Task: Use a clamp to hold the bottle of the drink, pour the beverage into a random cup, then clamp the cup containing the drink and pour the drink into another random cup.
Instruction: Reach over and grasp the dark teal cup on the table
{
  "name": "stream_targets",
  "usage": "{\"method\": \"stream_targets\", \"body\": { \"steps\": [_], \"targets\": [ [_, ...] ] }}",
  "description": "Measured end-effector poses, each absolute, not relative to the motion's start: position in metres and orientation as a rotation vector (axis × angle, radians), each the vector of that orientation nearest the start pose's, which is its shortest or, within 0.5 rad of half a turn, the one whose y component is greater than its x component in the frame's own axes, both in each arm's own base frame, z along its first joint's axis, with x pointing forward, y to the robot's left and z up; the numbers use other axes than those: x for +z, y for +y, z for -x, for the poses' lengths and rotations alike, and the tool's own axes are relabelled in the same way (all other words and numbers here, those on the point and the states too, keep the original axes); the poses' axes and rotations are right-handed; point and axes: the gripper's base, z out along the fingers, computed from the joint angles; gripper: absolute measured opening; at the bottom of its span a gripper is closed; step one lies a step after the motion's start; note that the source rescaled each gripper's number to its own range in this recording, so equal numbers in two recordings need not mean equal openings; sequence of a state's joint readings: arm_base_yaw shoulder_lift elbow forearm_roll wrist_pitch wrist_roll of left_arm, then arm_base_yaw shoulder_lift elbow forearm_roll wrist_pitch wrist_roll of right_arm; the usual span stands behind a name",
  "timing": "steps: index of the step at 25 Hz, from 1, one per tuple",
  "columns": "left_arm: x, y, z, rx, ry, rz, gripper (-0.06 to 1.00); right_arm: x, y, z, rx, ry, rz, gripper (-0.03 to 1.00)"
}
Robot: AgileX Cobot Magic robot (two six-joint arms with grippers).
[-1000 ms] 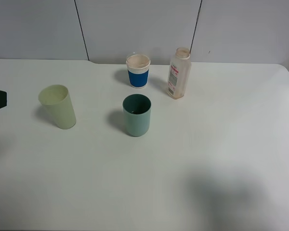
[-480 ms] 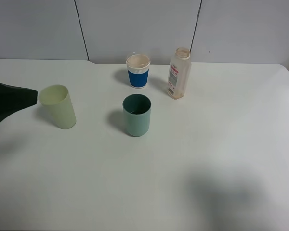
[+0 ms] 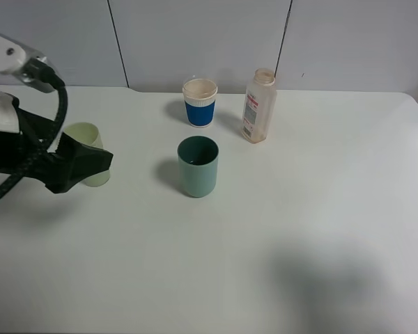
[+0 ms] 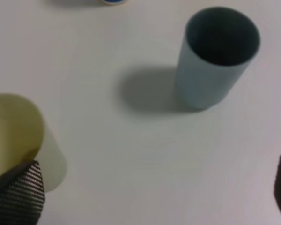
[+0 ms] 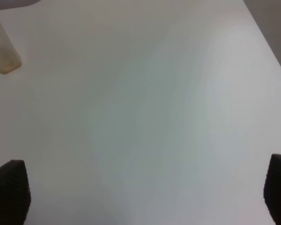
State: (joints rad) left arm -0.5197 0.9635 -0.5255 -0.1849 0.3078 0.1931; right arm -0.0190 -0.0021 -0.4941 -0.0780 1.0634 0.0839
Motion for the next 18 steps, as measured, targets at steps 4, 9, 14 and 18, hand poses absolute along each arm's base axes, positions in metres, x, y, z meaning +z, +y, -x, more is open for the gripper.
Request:
{"method": "stream_targets", "body": {
  "steps": [4,9,14,18],
  "targets": [
    [0.238,-0.111,-0.165,-0.362,2.164,-0.637,1.00,0.276,-0.006,0.005,-0.053,2.046,-0.109,1.00],
    [0.217,-0.120,-0.165,-0.403,2.170,-0.596,1.00,0.276,-0.006,0.005,-0.053,2.046,-0.109,1.00],
    [0.205,-0.128,-0.167,-0.432,2.141,-0.566,1.00,0.276,-0.006,0.005,-0.053,2.046,-0.109,1.00],
    [0.196,-0.135,-0.172,-0.431,2.108,-0.574,1.00,0.276,-0.006,0.005,-0.053,2.046,-0.109,1.00]
  ]
}}
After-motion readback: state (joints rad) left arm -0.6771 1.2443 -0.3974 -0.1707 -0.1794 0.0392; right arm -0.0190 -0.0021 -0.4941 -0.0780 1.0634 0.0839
